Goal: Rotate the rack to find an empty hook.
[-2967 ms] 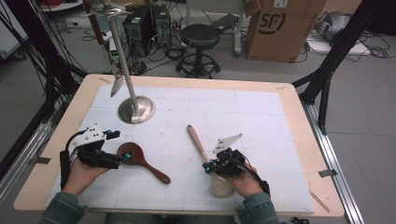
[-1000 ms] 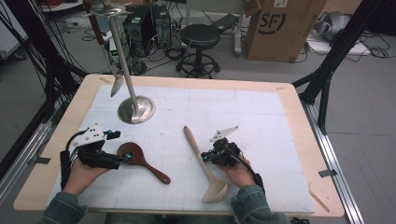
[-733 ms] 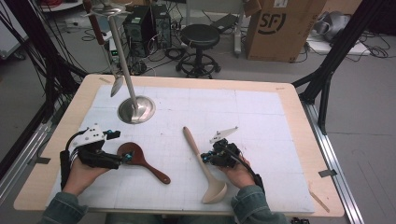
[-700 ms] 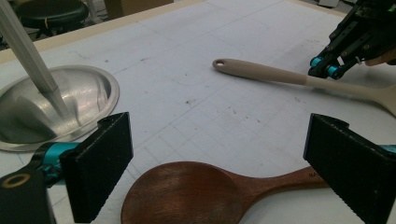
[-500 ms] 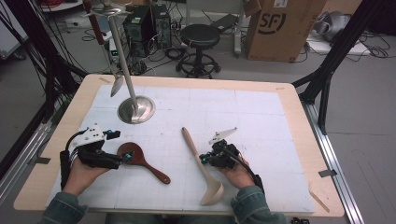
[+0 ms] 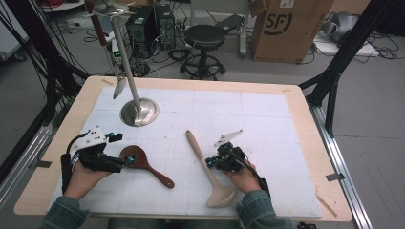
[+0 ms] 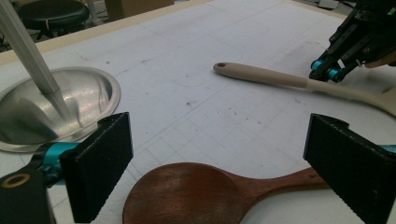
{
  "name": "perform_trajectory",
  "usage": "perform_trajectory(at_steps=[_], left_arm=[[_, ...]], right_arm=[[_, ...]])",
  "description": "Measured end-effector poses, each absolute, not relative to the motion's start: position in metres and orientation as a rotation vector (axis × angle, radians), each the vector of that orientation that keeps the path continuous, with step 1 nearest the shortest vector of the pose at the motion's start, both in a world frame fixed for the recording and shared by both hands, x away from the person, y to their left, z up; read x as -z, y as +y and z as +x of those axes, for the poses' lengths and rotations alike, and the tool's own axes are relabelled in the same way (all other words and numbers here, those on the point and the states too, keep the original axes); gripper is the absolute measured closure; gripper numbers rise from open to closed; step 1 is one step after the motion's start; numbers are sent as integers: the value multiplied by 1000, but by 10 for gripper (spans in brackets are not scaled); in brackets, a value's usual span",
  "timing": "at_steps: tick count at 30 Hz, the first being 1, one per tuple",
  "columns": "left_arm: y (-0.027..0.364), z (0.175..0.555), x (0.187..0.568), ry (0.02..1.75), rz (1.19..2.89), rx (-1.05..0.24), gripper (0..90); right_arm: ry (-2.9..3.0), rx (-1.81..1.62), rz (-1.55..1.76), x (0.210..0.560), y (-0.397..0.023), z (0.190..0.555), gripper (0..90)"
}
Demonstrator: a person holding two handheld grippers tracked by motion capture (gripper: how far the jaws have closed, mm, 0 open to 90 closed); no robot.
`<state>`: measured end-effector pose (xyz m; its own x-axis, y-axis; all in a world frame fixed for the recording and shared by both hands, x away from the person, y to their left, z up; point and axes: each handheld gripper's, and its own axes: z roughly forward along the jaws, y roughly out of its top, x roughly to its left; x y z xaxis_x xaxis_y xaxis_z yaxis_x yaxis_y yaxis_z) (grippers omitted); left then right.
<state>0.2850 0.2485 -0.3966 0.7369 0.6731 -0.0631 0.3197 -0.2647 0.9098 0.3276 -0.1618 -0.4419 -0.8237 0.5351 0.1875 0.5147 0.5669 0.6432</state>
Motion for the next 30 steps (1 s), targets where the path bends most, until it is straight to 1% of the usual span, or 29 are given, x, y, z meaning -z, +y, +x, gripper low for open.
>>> perform_trajectory(at_steps=[1, 5, 10, 13, 17, 24, 27, 30], left_arm=[[248, 285, 397, 766, 1866, -412, 89], [249, 285, 396, 765, 1868, -414, 89], [249, 285, 396, 767, 1866, -414, 89], [249, 285, 396, 767, 1866, -414, 89], [248, 285, 397, 766, 1868, -415, 89], [249, 285, 397, 768, 1869, -414, 89], [248, 285, 397, 770, 1866, -413, 89], [248, 285, 397, 767, 1868, -412, 89]], right_arm=[[2747, -1121, 940, 441, -163, 328, 889], [2712, -1167, 972, 437, -170, 328, 823], [2703, -1190, 986, 432, -170, 322, 708], [2693, -1197, 979, 429, -169, 317, 682], [2708, -1184, 976, 427, -164, 314, 610], [2738, -1106, 967, 433, -153, 313, 569], [2741, -1061, 958, 436, -148, 312, 531], [2732, -1009, 925, 437, -144, 310, 547]])
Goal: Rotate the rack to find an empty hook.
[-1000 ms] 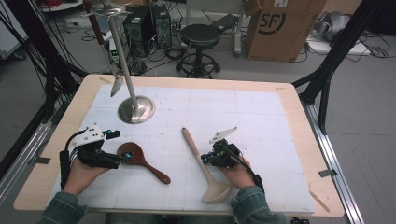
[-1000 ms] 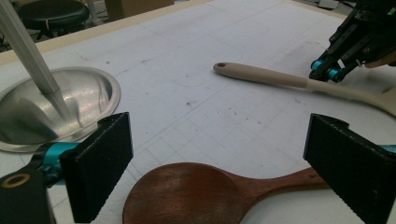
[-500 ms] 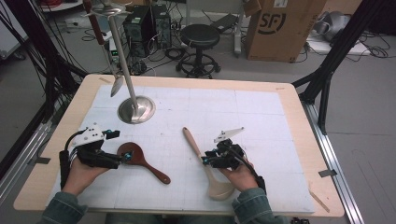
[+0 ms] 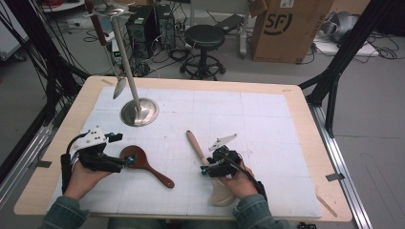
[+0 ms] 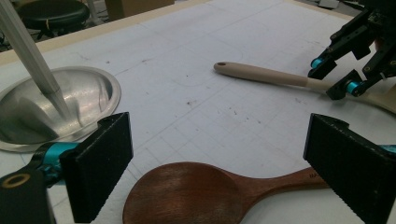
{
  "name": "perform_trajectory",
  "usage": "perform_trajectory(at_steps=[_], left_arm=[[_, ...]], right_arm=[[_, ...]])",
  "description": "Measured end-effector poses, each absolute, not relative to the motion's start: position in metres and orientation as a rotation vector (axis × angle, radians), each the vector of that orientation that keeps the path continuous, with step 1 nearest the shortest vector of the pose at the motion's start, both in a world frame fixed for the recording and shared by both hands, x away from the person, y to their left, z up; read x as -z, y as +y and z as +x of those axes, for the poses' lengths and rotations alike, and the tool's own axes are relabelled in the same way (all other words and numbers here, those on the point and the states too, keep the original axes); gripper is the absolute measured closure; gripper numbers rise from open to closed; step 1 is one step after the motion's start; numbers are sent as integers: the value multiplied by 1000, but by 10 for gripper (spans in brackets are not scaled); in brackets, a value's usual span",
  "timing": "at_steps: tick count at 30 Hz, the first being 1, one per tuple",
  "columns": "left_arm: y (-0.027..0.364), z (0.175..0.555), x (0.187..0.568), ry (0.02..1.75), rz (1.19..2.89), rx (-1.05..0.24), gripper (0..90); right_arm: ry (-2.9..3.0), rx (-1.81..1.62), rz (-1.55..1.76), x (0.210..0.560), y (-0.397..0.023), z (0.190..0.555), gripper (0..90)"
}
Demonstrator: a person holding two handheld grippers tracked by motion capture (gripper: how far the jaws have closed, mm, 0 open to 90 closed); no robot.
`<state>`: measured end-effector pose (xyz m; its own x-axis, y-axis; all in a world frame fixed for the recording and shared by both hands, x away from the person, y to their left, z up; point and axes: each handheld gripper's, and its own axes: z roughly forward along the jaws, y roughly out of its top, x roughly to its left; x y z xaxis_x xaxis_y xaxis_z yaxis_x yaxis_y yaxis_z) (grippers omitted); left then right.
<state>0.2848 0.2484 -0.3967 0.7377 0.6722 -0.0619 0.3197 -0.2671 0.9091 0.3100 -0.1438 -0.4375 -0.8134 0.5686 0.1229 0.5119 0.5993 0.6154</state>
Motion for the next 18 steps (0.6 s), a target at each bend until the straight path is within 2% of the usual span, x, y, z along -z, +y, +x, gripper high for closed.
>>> perform_trajectory(at_steps=[2, 18], left_arm=[[248, 285, 397, 768, 1867, -413, 89], [248, 285, 397, 768, 1868, -413, 89]], right_arm=[[2718, -979, 902, 437, -143, 309, 588], [2774, -974, 875, 433, -139, 310, 657]])
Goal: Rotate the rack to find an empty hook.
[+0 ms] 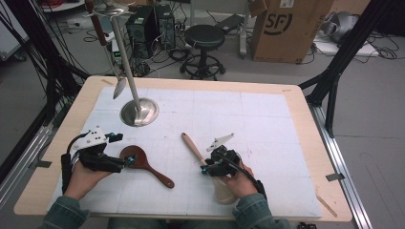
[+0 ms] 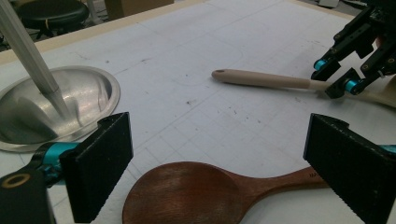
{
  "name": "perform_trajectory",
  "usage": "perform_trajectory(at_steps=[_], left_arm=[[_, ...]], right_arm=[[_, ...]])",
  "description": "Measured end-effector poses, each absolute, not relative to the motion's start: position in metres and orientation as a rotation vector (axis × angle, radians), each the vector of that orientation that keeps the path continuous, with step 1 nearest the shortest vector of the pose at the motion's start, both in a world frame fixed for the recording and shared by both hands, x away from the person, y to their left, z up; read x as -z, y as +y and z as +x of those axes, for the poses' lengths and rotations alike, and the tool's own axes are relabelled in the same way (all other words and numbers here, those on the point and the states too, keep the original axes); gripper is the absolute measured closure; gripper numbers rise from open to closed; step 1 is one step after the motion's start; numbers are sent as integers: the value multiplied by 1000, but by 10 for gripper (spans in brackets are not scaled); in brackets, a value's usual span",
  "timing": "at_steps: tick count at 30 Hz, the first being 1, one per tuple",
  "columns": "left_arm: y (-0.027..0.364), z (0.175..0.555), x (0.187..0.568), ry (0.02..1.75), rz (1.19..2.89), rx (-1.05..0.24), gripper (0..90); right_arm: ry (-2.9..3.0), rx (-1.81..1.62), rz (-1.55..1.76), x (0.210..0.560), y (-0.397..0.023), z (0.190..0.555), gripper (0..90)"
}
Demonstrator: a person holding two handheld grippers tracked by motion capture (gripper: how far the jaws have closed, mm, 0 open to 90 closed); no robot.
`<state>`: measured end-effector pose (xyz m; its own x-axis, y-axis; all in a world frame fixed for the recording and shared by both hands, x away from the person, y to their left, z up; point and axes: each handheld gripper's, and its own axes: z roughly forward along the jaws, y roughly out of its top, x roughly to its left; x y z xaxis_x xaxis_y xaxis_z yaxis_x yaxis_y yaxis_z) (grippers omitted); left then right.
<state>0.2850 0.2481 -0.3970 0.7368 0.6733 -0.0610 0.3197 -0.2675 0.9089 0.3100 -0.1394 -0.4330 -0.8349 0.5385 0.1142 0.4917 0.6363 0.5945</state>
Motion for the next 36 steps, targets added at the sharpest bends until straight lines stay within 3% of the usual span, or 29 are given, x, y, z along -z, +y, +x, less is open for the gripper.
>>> perform_trajectory(at_steps=[11, 36], left_arm=[[247, 285, 397, 762, 1872, -410, 89], [239, 284, 398, 738, 1882, -389, 91]], right_arm=[[2842, -996, 859, 435, -138, 315, 623], [2802, -1120, 695, 416, -137, 312, 718]])
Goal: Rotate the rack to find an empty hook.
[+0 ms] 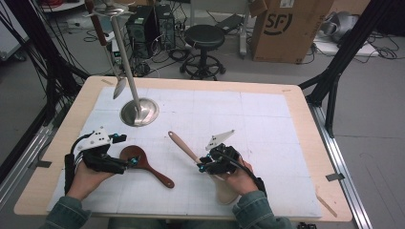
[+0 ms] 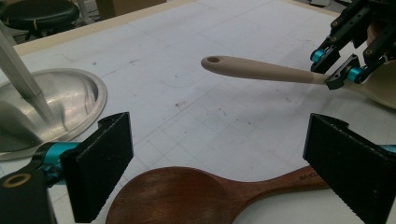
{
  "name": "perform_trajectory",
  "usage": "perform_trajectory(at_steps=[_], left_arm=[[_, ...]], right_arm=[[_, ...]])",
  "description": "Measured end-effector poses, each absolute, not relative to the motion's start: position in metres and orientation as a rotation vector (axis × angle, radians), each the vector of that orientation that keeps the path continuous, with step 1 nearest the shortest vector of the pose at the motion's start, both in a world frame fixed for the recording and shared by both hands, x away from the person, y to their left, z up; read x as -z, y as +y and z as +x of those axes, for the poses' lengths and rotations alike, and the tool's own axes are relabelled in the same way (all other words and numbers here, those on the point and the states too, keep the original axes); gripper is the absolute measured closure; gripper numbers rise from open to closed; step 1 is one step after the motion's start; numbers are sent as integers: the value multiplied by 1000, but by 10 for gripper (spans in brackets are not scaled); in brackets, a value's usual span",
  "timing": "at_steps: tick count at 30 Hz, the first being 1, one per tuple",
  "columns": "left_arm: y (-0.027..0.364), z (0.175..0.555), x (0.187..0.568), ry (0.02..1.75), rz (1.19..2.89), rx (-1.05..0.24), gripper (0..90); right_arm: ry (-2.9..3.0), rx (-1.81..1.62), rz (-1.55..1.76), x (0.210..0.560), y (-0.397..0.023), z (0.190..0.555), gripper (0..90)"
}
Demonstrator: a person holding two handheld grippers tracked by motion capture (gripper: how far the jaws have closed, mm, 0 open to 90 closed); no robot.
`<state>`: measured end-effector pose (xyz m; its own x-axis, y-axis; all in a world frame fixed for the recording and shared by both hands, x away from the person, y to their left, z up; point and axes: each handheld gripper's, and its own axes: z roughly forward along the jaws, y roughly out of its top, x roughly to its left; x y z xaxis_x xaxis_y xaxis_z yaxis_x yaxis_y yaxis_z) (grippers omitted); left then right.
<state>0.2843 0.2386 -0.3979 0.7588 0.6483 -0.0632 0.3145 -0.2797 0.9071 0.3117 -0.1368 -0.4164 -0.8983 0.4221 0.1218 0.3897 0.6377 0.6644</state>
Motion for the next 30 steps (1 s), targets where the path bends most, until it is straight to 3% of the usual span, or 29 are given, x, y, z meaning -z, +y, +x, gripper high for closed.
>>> perform_trajectory(at_steps=[20, 25, 30], left_arm=[[239, 284, 398, 741, 1879, -388, 91], [238, 284, 398, 741, 1881, -391, 92], [238, 284, 398, 744, 1879, -388, 92]], right_arm=[[2887, -1032, 762, 429, -133, 325, 716], [2908, -996, 747, 434, -132, 326, 652], [2903, -1011, 740, 435, -132, 326, 655]])
